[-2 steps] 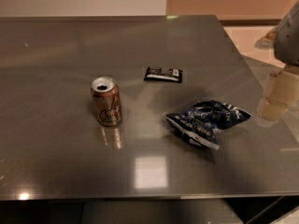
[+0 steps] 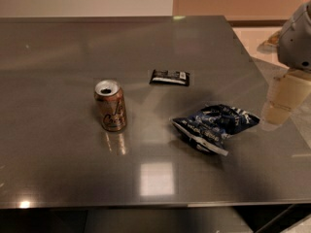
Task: Move blue chip bag near orange can
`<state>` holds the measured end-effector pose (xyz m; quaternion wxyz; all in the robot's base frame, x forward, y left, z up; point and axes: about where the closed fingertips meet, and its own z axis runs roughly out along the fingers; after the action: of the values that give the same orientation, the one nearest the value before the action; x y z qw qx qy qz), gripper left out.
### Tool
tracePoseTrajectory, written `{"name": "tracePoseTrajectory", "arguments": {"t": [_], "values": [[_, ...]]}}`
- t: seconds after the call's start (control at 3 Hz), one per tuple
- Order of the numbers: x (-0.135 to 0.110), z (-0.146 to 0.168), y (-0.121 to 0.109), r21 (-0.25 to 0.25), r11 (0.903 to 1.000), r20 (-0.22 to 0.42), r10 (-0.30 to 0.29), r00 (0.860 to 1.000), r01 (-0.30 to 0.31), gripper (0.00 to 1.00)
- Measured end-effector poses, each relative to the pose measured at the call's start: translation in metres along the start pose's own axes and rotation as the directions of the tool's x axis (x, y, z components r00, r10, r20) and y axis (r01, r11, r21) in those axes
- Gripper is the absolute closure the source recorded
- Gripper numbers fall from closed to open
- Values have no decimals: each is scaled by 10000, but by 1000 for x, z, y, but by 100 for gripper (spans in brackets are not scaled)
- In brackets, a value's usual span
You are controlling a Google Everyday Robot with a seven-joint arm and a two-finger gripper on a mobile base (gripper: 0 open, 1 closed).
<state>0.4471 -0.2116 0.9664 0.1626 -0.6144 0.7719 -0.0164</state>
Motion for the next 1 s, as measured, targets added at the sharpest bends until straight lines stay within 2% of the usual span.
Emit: {"name": "tracePoseTrajectory", "arguments": {"t": [0.67, 1.0], "values": [[-7, 48, -2, -614, 9962, 475, -588, 9971, 616, 0], [-6, 70, 1, -1000, 9906, 605, -873, 9943, 930, 0]]}}
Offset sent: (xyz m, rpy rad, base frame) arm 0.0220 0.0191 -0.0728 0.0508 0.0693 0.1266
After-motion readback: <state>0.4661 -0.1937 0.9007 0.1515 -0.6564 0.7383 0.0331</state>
